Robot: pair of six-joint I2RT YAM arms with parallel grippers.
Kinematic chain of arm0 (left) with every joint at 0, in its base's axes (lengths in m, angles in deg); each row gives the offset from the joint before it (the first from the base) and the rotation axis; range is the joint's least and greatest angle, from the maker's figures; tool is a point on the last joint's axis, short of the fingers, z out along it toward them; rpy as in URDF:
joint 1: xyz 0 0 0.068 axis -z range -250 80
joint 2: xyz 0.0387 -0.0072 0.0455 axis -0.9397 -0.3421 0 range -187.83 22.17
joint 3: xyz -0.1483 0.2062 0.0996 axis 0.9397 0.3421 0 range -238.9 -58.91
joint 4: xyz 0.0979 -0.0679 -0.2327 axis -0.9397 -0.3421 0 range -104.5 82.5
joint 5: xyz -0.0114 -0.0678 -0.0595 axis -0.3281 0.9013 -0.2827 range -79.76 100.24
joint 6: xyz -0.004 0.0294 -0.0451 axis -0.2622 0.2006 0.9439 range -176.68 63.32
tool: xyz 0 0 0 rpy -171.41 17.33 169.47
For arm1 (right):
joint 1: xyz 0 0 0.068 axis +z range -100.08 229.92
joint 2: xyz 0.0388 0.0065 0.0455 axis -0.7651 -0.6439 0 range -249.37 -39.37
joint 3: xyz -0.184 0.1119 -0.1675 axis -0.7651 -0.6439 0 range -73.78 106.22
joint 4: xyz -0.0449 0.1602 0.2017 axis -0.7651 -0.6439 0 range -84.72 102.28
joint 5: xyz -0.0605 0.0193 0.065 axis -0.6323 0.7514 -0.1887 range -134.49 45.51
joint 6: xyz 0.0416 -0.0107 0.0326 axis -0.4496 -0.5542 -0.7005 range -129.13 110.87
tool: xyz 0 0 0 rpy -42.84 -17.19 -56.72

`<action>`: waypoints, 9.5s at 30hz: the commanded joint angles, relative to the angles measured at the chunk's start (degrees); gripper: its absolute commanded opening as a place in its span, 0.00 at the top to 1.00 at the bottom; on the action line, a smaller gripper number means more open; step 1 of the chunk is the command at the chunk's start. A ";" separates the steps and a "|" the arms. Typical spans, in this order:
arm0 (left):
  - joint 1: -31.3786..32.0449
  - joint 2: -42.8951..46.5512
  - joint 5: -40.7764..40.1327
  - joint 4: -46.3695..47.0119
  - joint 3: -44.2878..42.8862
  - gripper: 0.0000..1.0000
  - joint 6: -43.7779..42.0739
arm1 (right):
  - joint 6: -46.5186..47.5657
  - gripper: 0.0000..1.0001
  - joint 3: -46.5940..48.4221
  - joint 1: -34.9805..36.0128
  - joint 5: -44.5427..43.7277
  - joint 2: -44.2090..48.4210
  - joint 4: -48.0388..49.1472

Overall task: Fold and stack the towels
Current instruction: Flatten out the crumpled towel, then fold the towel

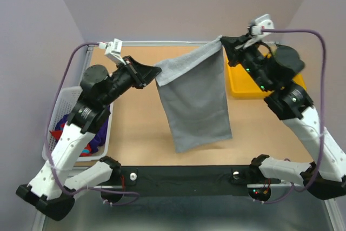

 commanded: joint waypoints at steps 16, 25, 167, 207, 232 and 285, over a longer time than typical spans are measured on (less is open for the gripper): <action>-11.08 -47.74 -1.31 15.59 -7.22 1.00 -0.71 | -2.89 0.99 -5.81 -13.26 -6.51 -38.83 18.70; -13.28 -57.34 5.90 10.05 -17.72 1.00 -1.58 | -6.23 1.00 -2.45 -15.37 -2.38 -45.18 18.53; -0.18 -36.92 -19.59 13.92 14.04 0.47 -5.27 | -21.97 0.48 -31.04 -18.18 5.44 -29.60 9.47; -3.00 -50.13 -12.64 15.77 8.93 0.55 -4.13 | -22.59 0.62 -23.82 -22.32 15.12 -41.83 12.20; -3.17 -50.48 -13.34 15.94 7.88 0.80 -4.83 | -22.24 0.84 -23.29 -22.32 15.82 -40.86 12.11; -3.53 -39.14 -18.01 19.16 6.73 0.37 -3.00 | -42.76 0.22 -26.88 -22.23 26.53 -37.52 37.04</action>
